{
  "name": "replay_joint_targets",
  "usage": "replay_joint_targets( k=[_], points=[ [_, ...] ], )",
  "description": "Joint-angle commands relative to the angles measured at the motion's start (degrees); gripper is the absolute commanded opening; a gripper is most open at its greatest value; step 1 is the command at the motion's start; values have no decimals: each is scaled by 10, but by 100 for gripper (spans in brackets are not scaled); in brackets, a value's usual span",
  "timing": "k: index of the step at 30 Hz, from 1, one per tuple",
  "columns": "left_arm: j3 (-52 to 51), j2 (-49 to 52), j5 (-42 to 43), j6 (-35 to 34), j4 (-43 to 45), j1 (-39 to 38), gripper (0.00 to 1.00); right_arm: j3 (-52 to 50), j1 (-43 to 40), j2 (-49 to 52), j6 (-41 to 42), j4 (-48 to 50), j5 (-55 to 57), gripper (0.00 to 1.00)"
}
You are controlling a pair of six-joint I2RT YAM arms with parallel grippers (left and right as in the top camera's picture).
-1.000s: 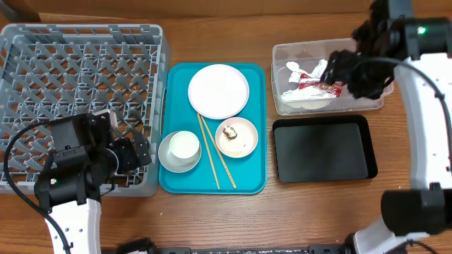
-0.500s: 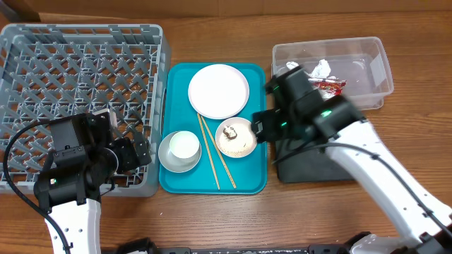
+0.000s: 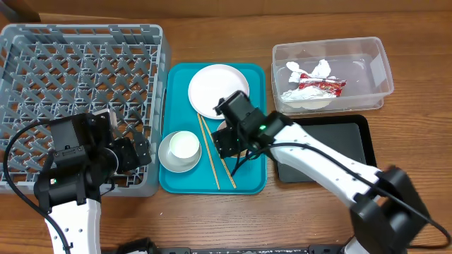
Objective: Sort waste into correct bins and load items into the dishwasher
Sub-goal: 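Grasp the rim of the pink bowl with rice using right gripper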
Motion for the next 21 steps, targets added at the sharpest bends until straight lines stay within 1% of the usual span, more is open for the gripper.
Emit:
replay_joint_targets(
  k=[1,3,8,11,15,16,18,21],
  points=[
    [13,2,9,13,0,3,100,-3,17,25,1,13,6,72],
    [13,2,9,13,0,3,100,-3,23,36,1,26,8,67],
    [13,2,9,13,0,3,100,-3,35,59,3,44,17,64],
    [13,2,9,13,-2,3,100,-3,37,72,3,50,19,57],
    [13,2,9,13,-2,3,100,-3,42,89,5,57,19,54],
    [13,2,9,13,-2,3,100,-3,44,93,5,58,19,52],
    [13,2,9,13,-2,3,100,-3,48,95,5,60,19,40],
    [13,2,9,13,-2,3,100,-2,49,95,5,66,21,31]
  ],
)
